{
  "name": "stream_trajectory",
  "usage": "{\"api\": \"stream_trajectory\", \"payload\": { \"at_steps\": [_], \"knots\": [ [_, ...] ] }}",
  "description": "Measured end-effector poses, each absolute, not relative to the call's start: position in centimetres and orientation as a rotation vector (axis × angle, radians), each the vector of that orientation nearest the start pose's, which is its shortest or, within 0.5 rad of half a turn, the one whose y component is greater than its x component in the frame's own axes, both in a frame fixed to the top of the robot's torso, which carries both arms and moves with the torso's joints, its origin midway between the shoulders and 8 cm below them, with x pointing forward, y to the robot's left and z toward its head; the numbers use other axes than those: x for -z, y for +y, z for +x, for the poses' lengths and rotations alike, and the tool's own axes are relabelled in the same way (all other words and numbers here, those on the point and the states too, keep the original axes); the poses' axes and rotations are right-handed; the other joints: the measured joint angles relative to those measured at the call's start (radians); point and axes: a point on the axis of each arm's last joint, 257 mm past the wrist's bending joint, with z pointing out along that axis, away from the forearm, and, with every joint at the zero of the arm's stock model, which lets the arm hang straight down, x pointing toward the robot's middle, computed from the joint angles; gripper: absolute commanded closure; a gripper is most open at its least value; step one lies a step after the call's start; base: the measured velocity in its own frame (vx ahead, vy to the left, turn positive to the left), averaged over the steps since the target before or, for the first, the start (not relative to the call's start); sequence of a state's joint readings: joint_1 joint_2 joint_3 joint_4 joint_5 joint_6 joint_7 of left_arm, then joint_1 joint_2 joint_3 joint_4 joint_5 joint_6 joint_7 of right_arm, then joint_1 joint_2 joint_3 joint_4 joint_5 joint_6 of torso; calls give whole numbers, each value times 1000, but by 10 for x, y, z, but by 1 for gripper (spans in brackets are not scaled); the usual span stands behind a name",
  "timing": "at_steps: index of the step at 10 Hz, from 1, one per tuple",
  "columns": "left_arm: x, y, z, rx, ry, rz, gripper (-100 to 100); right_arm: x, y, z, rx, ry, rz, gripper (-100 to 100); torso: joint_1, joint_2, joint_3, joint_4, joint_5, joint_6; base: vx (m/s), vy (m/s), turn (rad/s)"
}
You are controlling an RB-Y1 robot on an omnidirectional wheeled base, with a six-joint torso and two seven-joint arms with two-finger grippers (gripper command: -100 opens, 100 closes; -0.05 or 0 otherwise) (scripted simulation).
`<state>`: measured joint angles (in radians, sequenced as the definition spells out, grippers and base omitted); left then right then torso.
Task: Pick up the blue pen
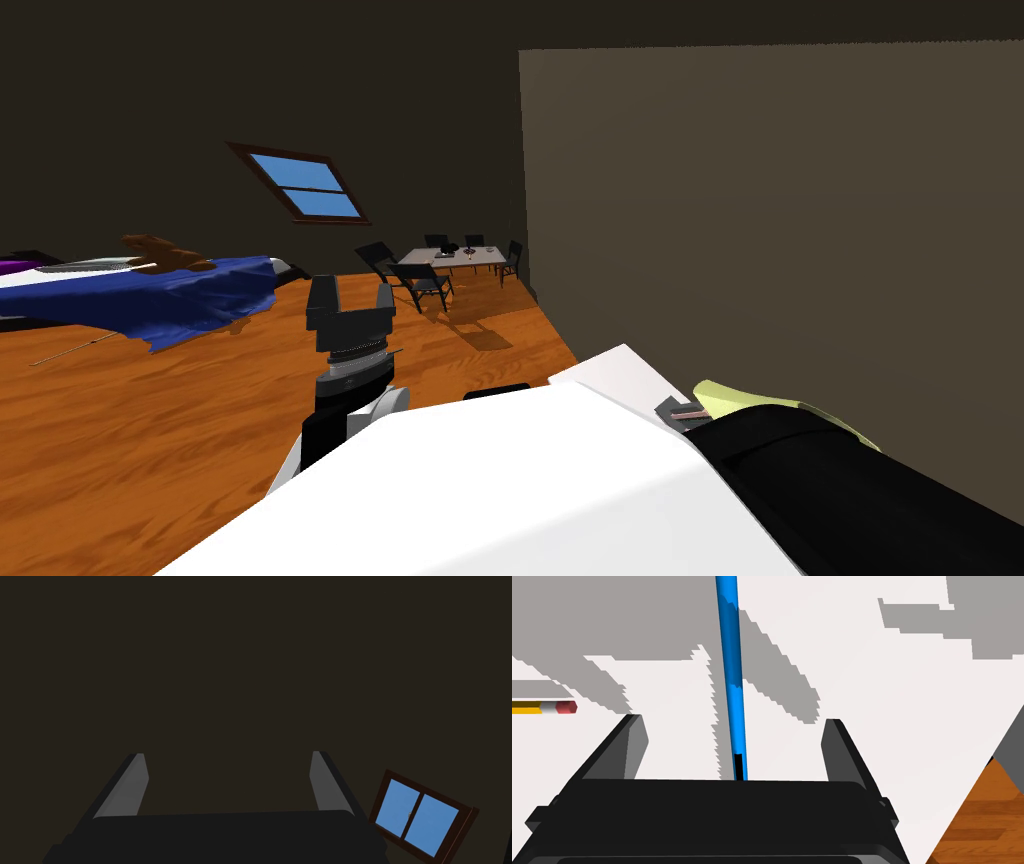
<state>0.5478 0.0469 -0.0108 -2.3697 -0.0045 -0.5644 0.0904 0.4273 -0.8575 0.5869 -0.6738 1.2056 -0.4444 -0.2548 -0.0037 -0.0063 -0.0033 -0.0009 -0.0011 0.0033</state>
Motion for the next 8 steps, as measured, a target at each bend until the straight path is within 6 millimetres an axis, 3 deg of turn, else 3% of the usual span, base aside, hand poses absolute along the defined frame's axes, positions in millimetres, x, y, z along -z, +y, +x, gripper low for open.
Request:
{"api": "stream_trajectory", "payload": {
  "at_steps": [2, 5, 8],
  "knots": [
    [-60, 267, 312, 1410, 559, -564, 0, 587, -537, -83, 12, 3192, -247, -100, 1, 0, 0, 0, 0, 0, -5, -10, -39],
    [-60, 267, 312, 1410, 559, -564, 0, 592, -531, -55, 15, 3170, -284, -100, 0, 0, 0, 0, 0, 0, -9, -24, -74],
    [-60, 267, 312, 1410, 559, -564, 0, 597, -525, -44, 16, 3169, -313, -100, -5, 2, 0, -2, -6, 3, -5, -13, -47]
  ]
}}
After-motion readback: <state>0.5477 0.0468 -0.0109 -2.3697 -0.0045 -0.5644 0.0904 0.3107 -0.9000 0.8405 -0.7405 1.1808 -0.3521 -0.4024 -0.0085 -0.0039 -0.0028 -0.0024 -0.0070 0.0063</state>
